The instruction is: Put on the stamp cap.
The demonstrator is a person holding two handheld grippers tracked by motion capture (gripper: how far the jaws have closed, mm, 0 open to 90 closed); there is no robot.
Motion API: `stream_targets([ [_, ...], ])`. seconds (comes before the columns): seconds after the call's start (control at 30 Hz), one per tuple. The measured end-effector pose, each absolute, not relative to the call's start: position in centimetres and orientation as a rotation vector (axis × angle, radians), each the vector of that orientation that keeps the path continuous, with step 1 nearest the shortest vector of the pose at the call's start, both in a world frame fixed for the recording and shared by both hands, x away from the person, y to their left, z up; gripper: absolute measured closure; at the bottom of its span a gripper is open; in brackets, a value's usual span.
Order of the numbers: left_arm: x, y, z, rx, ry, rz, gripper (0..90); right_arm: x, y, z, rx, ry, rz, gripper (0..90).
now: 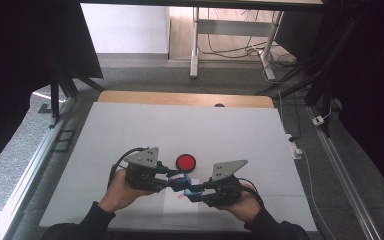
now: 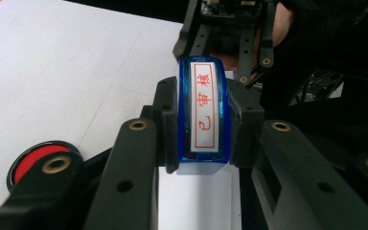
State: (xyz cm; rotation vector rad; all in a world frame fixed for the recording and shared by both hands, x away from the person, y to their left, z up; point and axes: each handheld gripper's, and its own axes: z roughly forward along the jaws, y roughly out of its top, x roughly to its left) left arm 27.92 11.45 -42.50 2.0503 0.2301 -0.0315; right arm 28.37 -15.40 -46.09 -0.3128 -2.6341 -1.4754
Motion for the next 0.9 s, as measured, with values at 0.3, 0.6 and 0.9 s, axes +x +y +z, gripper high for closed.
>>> stream_targets([
  [0.3,27.6,11.2,-42.5,2.050,0.161,-0.030,70.0,28.5,-14.2,-46.2,-0.237,-2.623,-1.479,68.2],
  [0.6,27.6,11.2,-42.6,2.040,0.117,-0.037,70.0,28.5,-13.6,-46.2,-0.194,-2.628,-1.472,68.2],
  [0.9,27.6,11.3,-42.7,2.036,0.105,-0.055,70.0,28.5,-13.6,-46.1,-0.177,-2.626,-1.481,68.3],
])
